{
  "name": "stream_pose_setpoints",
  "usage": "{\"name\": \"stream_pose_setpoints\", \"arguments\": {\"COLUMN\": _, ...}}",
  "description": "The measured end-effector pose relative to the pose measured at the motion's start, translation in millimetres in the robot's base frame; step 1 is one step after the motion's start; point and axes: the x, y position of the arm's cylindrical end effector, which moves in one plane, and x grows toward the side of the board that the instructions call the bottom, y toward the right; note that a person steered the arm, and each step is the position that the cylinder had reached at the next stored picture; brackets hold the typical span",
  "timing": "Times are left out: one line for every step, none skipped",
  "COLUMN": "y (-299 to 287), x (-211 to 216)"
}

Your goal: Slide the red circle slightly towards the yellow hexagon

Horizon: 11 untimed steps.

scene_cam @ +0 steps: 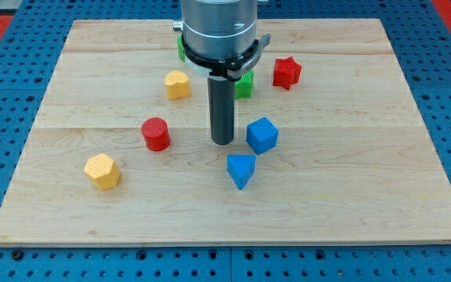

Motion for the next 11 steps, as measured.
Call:
{"name": "stream_pose_setpoints", "arguments": {"y": 31, "x": -8}}
{"name": "stream_pose_setpoints", "arguments": {"y": 64, "x": -10}}
{"name": "stream_pose_setpoints", "arguments": {"y": 114, "x": -10}}
{"name": "stream_pose_setpoints", "arguments": {"y": 162, "x": -10}}
{"name": "stream_pose_setpoints", "arguments": {"y": 132, "x": -10}}
{"name": "stream_pose_setpoints", "arguments": {"y": 73, "x": -8}}
{"name": "stream_pose_setpoints", "arguments": {"y": 20, "x": -8}}
{"name": "stream_pose_setpoints", "arguments": {"y": -34, "x": -19}}
{"name": "stream_pose_setpoints", "arguments": {"y": -94, "x": -28}}
{"name": "stream_pose_setpoints", "arguments": {"y": -150, "x": -31}}
{"name": "stream_pose_setpoints", "arguments": {"y": -194, "x": -31}}
